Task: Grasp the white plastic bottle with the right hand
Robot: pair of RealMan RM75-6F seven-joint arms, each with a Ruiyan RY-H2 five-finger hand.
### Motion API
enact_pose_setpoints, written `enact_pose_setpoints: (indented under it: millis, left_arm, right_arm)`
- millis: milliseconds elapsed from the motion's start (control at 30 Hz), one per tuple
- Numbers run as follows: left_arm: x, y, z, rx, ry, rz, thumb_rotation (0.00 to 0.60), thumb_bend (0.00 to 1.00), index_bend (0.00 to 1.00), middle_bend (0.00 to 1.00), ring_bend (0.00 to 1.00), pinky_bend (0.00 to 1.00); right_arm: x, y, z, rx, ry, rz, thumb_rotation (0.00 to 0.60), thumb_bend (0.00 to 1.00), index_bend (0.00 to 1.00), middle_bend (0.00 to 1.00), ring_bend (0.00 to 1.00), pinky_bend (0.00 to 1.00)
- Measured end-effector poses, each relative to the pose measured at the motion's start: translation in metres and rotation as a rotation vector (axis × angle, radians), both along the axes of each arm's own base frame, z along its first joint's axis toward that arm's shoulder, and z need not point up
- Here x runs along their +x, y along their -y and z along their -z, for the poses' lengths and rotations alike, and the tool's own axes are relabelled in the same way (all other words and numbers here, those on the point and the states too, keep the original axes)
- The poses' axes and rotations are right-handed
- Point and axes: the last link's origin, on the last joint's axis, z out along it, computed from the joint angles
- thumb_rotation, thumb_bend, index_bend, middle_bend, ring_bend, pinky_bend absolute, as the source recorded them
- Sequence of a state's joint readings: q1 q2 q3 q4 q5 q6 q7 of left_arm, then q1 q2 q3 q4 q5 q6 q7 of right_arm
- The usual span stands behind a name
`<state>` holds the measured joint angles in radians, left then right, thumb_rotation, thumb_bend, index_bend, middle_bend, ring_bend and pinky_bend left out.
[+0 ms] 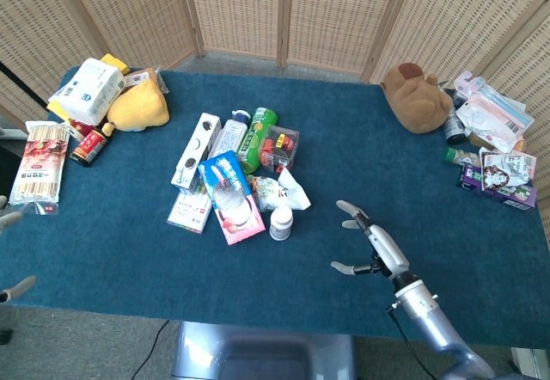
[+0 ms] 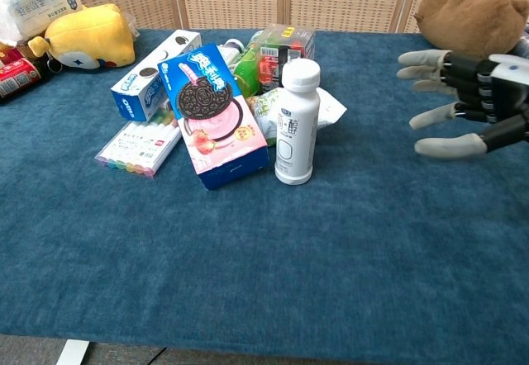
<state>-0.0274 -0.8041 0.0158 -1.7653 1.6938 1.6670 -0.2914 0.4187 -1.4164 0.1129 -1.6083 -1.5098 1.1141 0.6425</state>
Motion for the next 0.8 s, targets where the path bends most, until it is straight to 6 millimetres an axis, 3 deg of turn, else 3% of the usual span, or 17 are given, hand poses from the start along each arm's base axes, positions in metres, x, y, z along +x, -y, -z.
enact_pose_setpoints:
  millis: [267, 433, 800]
  left_arm:
    - [-0.005, -0.003, 0.000, 0.013, -0.018, -0.034, 0.600, 0.00, 0.19, 0.00, 0.00, 0.00]
    - [-0.007, -0.005, 0.003, 0.012, -0.027, -0.046, 0.600, 0.00, 0.19, 0.00, 0.00, 0.00]
    - [-0.011, -0.012, 0.008, 0.000, -0.037, -0.068, 0.600, 0.00, 0.18, 0.00, 0.00, 0.00]
  right_arm:
    - [0.012, 0.023, 0.021, 0.019, 0.014, -0.014, 0.600, 0.17, 0.00, 0.00, 0.00, 0.22]
    - [0.025, 0.032, 0.030, 0.022, 0.014, -0.037, 0.600, 0.13, 0.00, 0.00, 0.00, 0.00]
    - [0.059, 0.036, 0.048, 0.021, 0.077, -0.077, 0.600, 0.07, 0.00, 0.00, 0.00, 0.00]
